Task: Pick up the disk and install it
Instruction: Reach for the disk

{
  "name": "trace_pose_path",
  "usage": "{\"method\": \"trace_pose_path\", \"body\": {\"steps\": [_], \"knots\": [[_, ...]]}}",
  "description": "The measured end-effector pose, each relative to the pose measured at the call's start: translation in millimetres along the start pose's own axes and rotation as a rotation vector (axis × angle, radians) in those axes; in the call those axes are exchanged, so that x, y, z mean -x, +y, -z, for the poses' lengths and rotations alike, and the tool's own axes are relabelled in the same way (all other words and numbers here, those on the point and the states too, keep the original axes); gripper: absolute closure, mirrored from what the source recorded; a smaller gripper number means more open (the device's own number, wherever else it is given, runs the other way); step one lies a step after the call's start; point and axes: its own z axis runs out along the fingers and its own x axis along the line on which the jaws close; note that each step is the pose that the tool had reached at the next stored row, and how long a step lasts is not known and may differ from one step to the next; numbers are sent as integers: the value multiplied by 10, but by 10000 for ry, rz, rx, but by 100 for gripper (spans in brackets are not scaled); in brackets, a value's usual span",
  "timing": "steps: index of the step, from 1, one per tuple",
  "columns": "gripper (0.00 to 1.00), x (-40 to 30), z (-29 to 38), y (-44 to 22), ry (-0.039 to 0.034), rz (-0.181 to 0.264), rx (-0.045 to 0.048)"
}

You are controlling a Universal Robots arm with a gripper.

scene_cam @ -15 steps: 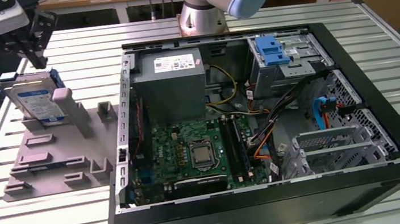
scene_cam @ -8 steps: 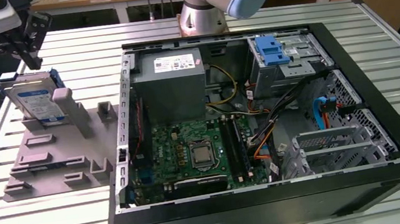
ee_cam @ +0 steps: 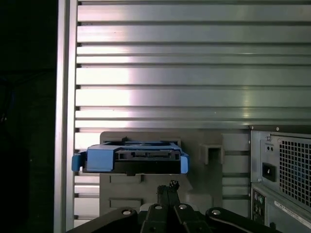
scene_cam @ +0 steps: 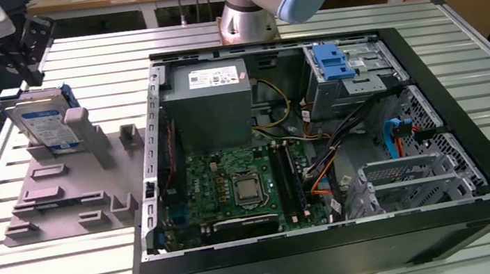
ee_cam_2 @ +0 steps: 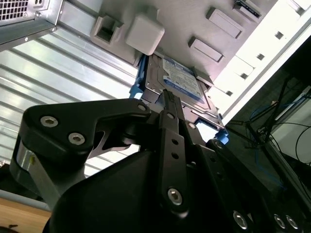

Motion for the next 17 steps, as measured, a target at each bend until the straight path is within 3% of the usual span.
{"method": "trace_pose_path", "body": {"steps": [17], "knots": [[89,-329,-50,91,0,0,-1]]}}
